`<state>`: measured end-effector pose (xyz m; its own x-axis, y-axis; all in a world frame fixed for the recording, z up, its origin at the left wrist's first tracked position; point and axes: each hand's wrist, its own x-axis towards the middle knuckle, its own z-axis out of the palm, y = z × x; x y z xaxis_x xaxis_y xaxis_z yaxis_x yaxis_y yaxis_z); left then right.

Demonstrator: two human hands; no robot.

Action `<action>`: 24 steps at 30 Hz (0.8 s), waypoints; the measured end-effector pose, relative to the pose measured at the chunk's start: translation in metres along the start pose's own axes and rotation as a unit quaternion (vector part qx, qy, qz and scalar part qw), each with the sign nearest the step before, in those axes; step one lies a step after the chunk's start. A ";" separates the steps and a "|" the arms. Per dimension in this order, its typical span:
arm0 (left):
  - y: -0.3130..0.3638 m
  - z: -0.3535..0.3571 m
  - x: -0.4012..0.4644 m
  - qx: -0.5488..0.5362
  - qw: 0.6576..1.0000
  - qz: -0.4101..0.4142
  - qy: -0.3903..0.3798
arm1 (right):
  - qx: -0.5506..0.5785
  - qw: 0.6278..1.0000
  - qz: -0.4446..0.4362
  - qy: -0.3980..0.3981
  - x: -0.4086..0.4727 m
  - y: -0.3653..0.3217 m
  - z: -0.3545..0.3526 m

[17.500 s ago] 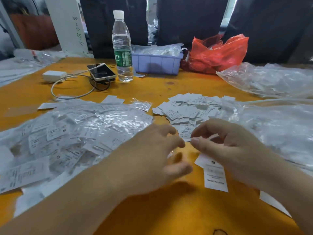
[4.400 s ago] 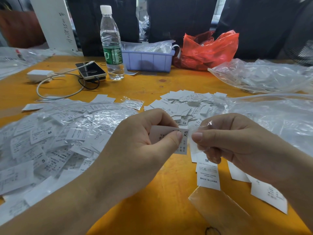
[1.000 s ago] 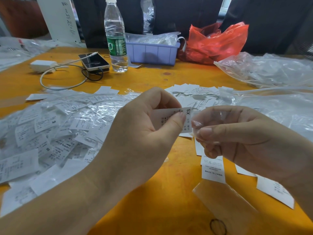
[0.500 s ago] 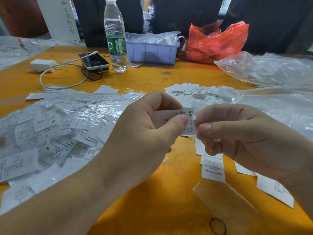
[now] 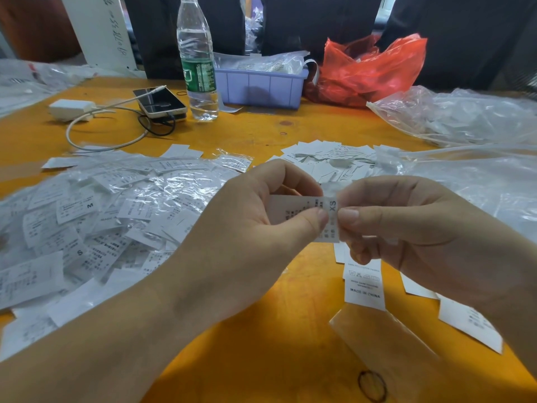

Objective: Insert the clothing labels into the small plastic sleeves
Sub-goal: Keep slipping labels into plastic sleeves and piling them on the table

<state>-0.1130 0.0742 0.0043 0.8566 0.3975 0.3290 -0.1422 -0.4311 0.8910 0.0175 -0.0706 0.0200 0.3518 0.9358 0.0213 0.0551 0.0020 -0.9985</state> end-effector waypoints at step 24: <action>0.000 0.002 0.000 -0.008 1.000 -0.014 -0.010 | -0.065 0.997 -0.027 0.018 0.000 0.000 0.005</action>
<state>-0.1121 0.0721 0.0036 0.8700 0.3932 0.2975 -0.1253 -0.4071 0.9047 0.0131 -0.0690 0.0196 0.3783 0.9222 0.0798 0.1954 0.0048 -0.9807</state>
